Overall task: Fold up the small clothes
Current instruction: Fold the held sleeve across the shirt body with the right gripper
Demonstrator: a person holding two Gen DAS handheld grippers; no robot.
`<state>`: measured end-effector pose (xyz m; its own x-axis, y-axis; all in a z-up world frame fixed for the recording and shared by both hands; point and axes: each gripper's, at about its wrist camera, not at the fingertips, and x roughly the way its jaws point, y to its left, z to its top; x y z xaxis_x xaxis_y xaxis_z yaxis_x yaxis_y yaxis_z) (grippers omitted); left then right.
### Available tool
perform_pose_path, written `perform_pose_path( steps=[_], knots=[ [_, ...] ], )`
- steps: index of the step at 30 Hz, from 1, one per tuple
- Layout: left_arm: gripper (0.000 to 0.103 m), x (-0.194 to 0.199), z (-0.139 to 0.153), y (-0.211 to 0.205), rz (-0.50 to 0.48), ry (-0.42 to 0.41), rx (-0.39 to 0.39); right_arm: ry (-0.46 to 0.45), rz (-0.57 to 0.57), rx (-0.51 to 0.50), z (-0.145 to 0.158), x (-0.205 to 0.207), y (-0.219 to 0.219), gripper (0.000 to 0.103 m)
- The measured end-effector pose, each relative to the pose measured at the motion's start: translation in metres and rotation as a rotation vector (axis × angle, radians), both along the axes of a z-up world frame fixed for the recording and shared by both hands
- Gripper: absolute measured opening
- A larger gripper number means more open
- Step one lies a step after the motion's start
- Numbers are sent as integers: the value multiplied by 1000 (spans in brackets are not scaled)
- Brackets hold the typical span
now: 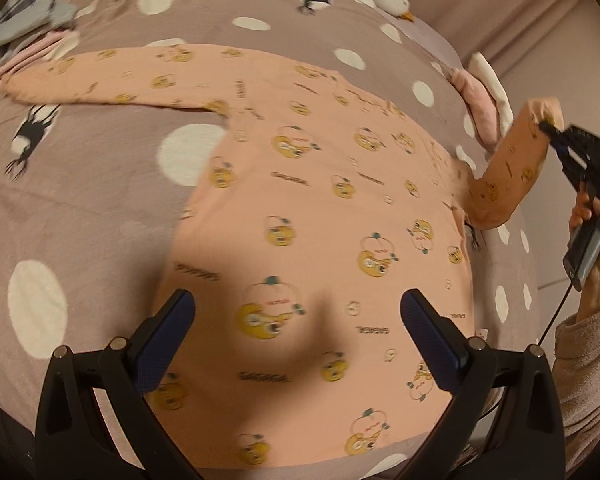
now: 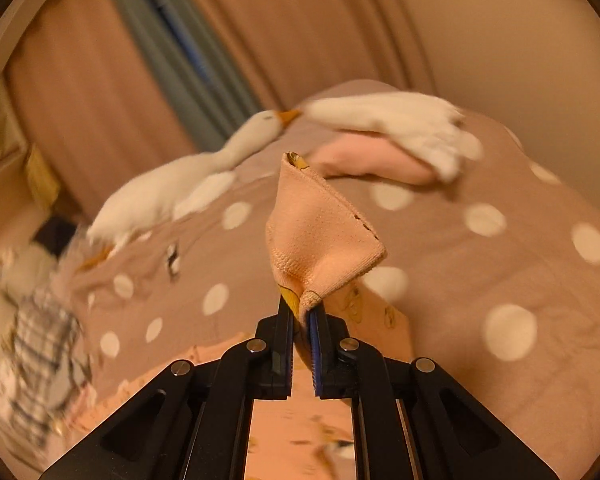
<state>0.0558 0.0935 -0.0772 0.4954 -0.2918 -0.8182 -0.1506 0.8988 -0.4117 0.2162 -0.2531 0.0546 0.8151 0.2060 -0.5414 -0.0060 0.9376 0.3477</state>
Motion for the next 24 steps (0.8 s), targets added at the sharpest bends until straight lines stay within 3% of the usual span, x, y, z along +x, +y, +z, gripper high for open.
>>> perform_pose_path(
  steps=[5,7,12,17,19,21,24],
  knots=[
    [103,-8,-5,25,55,12,-20,-5,76,-193,-10,24,92,9],
    [103,-11,-7,34,74,14,-24,0,90,-317,-26,30,132,9],
    [103,-14,-12,53,115,27,-23,103,205,-562,-104,39,217,9],
    [103,-16,-16,66,145,35,-29,259,404,-542,-155,38,247,12],
    [103,-16,-19,69,151,39,-28,229,463,-496,-149,32,245,24],
    [103,-15,-22,72,157,48,-33,218,516,-434,-140,28,234,52],
    [103,-13,-27,76,167,59,-48,176,560,-287,-119,27,205,56]
  ],
)
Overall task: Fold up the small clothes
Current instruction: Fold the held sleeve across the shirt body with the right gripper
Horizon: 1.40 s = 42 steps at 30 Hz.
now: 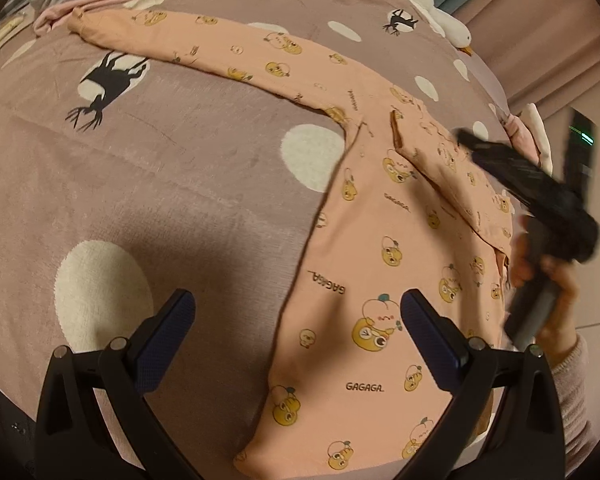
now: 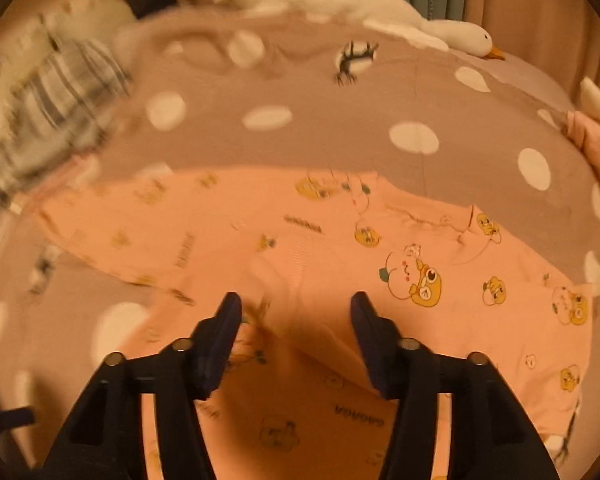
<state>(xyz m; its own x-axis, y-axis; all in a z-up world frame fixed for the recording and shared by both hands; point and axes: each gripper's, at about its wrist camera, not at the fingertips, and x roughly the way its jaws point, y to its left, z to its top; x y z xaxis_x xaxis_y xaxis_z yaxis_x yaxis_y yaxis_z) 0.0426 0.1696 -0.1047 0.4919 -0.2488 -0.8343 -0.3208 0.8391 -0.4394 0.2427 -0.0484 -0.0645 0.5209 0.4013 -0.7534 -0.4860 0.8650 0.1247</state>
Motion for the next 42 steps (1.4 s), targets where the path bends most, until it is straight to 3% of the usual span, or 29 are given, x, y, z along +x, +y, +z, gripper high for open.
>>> perform_pose_path(
  steps=[3,5,7,11,17,19,22,23,26,29,34,35,36,38,42],
  knots=[
    [103,-1,-2,3,8,-2,-16,43,-71,163,11,10,-39,57],
    [103,-2,-2,5,8,-7,-22,86,-152,190,6,24,-58,56],
    [103,-4,-1,7,9,-10,-24,108,-184,161,-4,25,-58,56],
    [103,-5,-4,18,29,-5,-30,174,-103,144,-26,21,-25,56],
    [103,-14,-7,39,72,-6,-46,169,-21,21,-39,24,37,56],
    [103,-18,-8,50,95,-10,-53,142,-38,-104,-51,30,56,44],
    [103,-23,-9,67,133,-18,-49,97,-62,-158,-53,32,59,27],
    [103,-23,-9,71,143,-16,-48,97,-74,-162,-51,34,58,19],
    [103,-25,-12,85,175,-20,-62,109,-86,-76,-37,35,51,8],
    [103,-24,-12,95,197,-32,-81,89,-60,-82,-32,34,61,8],
    [103,-8,-4,120,240,-94,-149,137,-27,-117,-56,38,72,12],
    [103,-4,-3,126,252,-107,-168,142,-34,-96,-52,38,71,16],
    [103,1,-2,133,267,-122,-189,158,-36,-69,-49,36,68,29],
    [103,13,-1,153,309,-163,-257,198,-38,32,-39,32,59,44],
    [103,31,-10,195,412,-218,-381,168,11,175,-13,6,37,44]
  ],
)
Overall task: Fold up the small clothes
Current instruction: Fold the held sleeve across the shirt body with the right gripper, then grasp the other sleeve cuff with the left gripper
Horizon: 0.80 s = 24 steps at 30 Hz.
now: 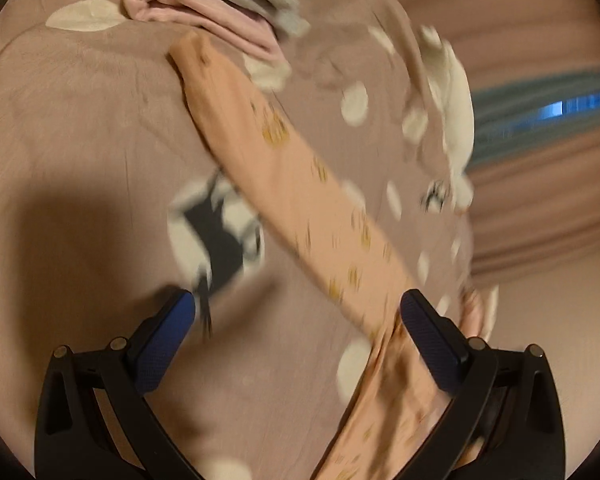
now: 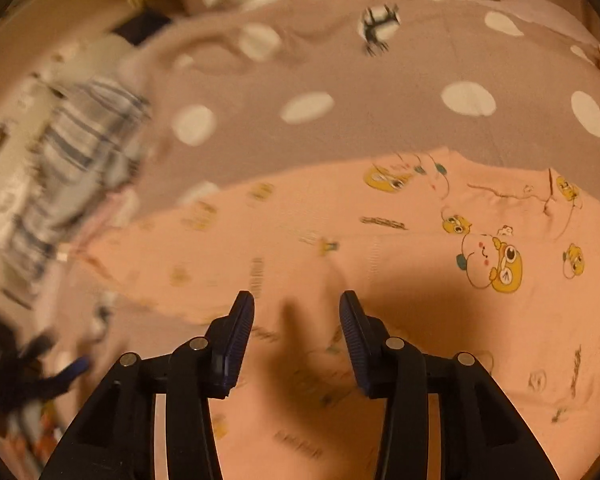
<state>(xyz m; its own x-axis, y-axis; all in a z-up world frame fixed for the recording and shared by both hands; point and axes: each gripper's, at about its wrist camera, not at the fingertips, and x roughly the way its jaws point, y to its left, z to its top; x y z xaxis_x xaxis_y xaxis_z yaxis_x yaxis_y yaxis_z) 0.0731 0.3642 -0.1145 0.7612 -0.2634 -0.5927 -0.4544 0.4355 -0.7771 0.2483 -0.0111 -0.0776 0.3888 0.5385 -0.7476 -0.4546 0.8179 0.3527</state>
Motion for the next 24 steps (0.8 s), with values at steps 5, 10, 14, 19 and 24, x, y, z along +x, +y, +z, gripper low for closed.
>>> perform_pose_path(
  steps=[5,10,14,19,24],
  knots=[
    [102,16,-14,48,157,22,-27,-22,16,46,10,-30,-31,45],
    [101,34,-8,69,227,34,25,-15,-15,52,5,-44,-57,45],
    [100,42,-6,77,265,43,53,9,-50,62,1,-50,-71,45],
    [81,41,-9,86,303,70,72,25,-100,70,-8,-61,-85,45],
    [35,41,-14,94,313,133,77,44,-134,103,-11,-70,-95,45]
  ],
)
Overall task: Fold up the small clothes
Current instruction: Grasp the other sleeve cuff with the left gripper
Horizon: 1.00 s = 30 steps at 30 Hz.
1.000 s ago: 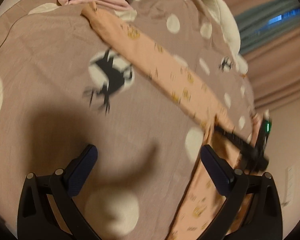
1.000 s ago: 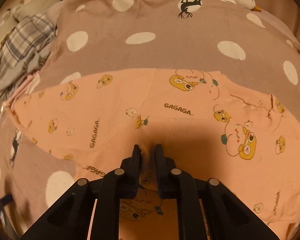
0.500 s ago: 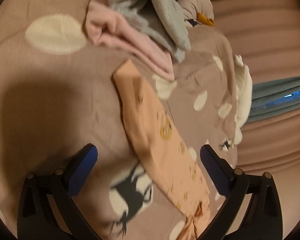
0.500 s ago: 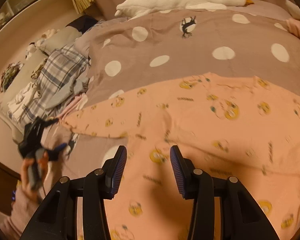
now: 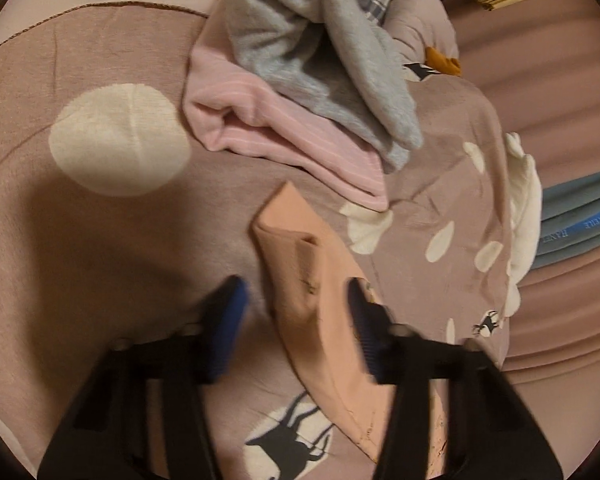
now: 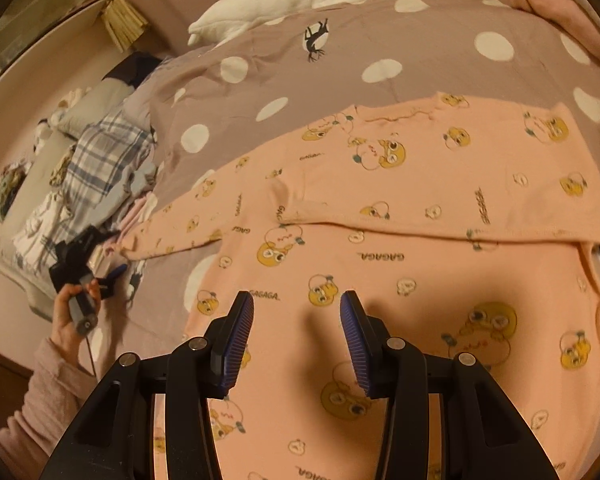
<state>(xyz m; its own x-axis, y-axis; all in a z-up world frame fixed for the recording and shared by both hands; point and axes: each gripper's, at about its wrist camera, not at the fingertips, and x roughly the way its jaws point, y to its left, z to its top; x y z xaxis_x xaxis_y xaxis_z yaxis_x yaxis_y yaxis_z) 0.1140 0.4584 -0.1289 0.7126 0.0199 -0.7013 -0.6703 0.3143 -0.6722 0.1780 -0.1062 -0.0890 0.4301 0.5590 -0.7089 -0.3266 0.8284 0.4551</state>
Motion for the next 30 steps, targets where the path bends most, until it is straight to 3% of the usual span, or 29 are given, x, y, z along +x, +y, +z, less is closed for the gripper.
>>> perform_pose_path(
  steps=[1,4,6,9,15,22,30],
  knots=[
    [23,0,-2,2,-2,9,-3,-3,-3,-1,0,-2,0,45],
    [10,0,-6,7,-14,20,-15,-9,-8,-7,1,-6,-2,45],
    [9,-3,-5,8,-14,18,-19,-5,-16,-3,1,-9,-5,45],
    [6,-6,11,1,-42,-1,33,-7,-28,5,1,-13,-10,45],
    [6,8,72,-43,-195,-100,189,1,-54,8,-2,-15,-21,45],
    [6,44,147,-150,-459,-231,344,-3,-85,46,-3,-29,-38,45],
    [7,91,161,-292,-726,-270,365,12,-162,99,-10,-42,-78,45]
  ],
)
